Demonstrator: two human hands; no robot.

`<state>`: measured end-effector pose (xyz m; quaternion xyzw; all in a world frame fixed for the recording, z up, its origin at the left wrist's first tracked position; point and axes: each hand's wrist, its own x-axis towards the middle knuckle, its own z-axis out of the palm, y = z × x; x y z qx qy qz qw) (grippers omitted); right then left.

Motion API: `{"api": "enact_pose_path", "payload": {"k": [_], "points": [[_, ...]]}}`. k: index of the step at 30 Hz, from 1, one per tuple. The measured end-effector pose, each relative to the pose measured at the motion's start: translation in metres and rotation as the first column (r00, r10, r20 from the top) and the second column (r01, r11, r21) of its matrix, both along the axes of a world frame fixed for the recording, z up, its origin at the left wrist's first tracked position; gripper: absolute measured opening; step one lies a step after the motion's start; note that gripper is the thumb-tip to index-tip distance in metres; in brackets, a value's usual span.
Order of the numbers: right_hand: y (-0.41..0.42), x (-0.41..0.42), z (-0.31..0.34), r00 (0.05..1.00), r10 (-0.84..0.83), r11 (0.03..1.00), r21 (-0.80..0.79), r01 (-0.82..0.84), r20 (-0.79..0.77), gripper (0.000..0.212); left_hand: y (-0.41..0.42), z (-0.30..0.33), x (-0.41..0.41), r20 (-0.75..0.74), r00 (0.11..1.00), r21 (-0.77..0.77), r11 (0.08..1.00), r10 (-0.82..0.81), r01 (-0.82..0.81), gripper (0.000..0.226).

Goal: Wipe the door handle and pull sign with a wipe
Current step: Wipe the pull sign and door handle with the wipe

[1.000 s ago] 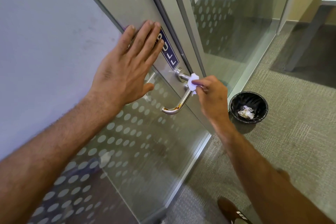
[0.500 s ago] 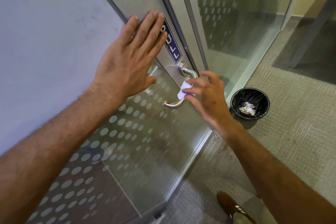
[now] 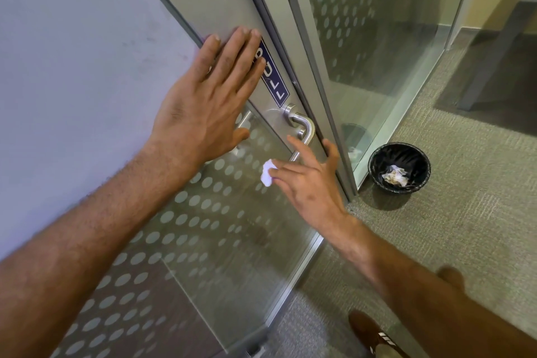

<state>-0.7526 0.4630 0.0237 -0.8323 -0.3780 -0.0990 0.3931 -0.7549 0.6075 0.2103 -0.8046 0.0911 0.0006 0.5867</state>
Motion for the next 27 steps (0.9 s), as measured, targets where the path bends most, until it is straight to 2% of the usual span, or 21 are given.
{"api": "enact_pose_path", "payload": {"k": [3,5,7,10,12,15,17,19,21,23,27], "points": [[-0.019,0.021,-0.019,0.994,-0.091,0.990,0.112,0.083,0.069,0.012,0.001,0.000,0.000,0.002,1.000,-0.017,1.000,0.012,-0.012,0.112],[-0.017,0.038,-0.023,0.987,-0.147,0.962,0.242,0.129,0.057,0.008,0.001,-0.001,0.000,0.003,1.000,-0.030,1.000,0.010,-0.010,0.112],[-0.010,0.052,-0.020,0.986,-0.162,0.923,0.346,0.168,-0.044,0.008,0.002,-0.001,0.000,0.003,1.000,-0.027,1.000,0.002,-0.002,0.113],[0.000,0.072,-0.014,0.948,-0.201,0.936,0.237,0.260,-0.245,0.014,0.002,-0.001,0.001,0.003,1.000,-0.022,1.000,0.006,-0.006,0.113],[0.002,0.087,-0.008,0.892,-0.135,0.917,0.286,0.277,-0.432,0.011,0.002,-0.001,0.001,0.003,1.000,-0.023,1.000,0.004,-0.004,0.113],[0.004,0.105,-0.002,0.720,-0.007,0.900,0.310,0.307,-0.694,0.009,0.002,-0.002,0.001,0.005,1.000,-0.017,1.000,0.000,0.000,0.113],[0.005,0.103,-0.004,0.484,0.164,0.827,0.387,0.407,-0.860,0.010,0.003,-0.001,0.001,0.004,1.000,-0.021,1.000,-0.001,0.001,0.113],[0.001,0.085,-0.010,0.206,0.399,0.699,0.442,0.563,-0.894,0.015,0.003,-0.001,0.001,0.008,1.000,-0.029,1.000,-0.001,0.001,0.113],[0.000,0.055,-0.021,0.021,0.602,0.597,0.468,0.652,-0.798,0.022,0.003,-0.002,0.001,0.012,1.000,-0.029,1.000,-0.004,0.004,0.112],[0.005,0.026,-0.030,-0.066,0.725,0.524,0.487,0.699,-0.686,0.021,0.004,-0.003,0.001,0.010,1.000,-0.028,1.000,-0.004,0.005,0.112],[0.025,0.002,-0.037,-0.136,0.817,0.462,0.496,0.735,-0.560,0.025,0.004,-0.002,0.001,0.005,1.000,-0.027,1.000,-0.005,0.005,0.112]]}}
